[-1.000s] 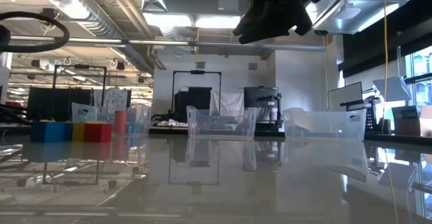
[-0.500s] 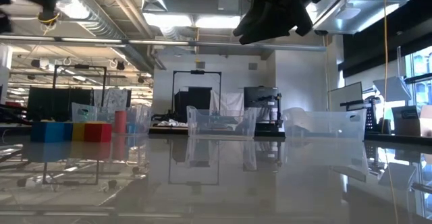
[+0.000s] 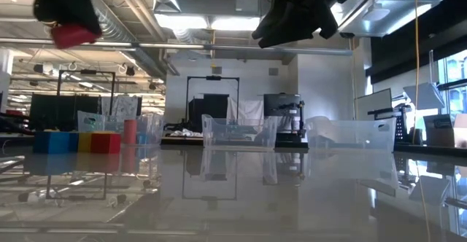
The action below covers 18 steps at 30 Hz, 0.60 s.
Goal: Sort blocks by size
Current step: Put the cylindrical red block into the left transparent bin
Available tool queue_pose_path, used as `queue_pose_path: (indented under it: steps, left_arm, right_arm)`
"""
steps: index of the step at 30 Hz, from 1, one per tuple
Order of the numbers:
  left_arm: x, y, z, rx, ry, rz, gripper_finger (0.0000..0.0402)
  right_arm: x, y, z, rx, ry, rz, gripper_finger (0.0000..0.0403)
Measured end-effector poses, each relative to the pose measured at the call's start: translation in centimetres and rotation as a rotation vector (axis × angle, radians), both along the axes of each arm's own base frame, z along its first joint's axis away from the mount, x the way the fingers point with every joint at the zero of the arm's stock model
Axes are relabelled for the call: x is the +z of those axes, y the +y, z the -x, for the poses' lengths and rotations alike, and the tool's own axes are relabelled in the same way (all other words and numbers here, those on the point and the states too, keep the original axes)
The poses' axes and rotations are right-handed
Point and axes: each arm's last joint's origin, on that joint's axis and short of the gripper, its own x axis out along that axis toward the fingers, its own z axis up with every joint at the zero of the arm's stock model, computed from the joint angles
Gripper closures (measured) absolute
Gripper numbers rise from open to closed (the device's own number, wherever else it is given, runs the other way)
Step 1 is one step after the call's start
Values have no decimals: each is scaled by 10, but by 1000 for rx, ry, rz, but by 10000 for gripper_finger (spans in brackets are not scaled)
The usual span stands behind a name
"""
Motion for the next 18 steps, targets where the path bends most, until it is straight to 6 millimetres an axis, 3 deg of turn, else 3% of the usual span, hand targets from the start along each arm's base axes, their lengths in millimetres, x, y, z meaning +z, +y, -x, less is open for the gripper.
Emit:
queue_pose_path:
  steps: [18]
  left_arm:
    - [3, 82, -12, 286, 129, -192, 256]
  right_arm:
    - [0, 0, 0, -6, 0, 7, 152]
